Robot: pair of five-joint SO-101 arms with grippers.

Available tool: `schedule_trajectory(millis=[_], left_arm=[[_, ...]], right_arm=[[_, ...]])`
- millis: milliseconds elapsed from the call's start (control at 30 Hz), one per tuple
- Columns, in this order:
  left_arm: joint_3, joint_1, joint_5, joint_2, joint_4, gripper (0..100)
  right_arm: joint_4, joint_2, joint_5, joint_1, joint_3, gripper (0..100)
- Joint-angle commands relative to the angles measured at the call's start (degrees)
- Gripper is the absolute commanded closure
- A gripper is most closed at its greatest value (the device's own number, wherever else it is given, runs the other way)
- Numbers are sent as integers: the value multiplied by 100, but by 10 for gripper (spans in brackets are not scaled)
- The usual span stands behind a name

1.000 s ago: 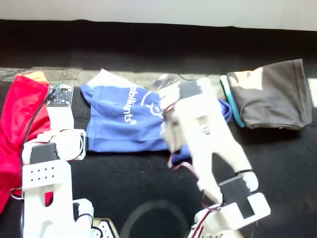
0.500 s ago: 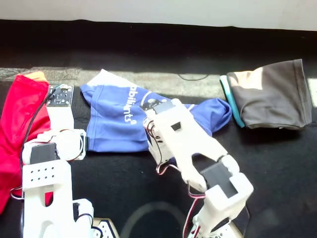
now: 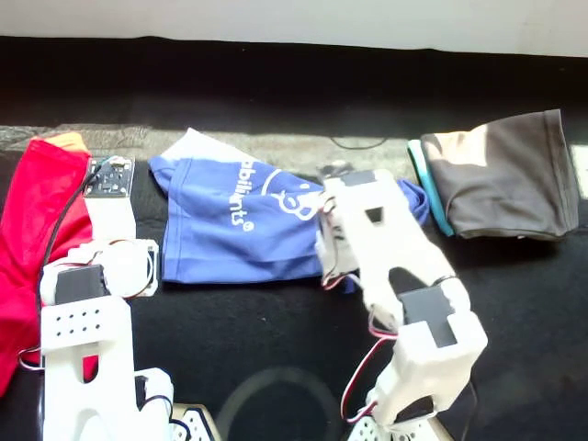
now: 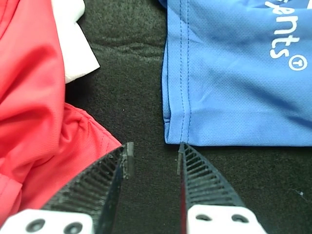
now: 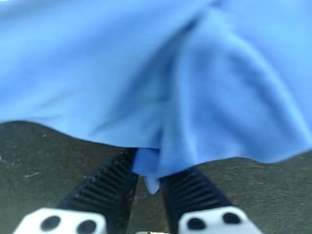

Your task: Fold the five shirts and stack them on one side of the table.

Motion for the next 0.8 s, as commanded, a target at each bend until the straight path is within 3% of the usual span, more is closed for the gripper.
schedule_trajectory(millis=[0,367,600,767], left_arm=[[-22,-4,-26,-92,-97,837],[-22,92,-26,-84,-53,836],[4,1367,-26,-84,343,836],[347,1912,-35,171,-44,835]], right_arm=[[391,-31,0,409,-541,993],[2088,-813,1354,1895,-3407,993],[2070,-954,1635,2686,-4277,993],[1991,-998,1644,3073,-4321,993]])
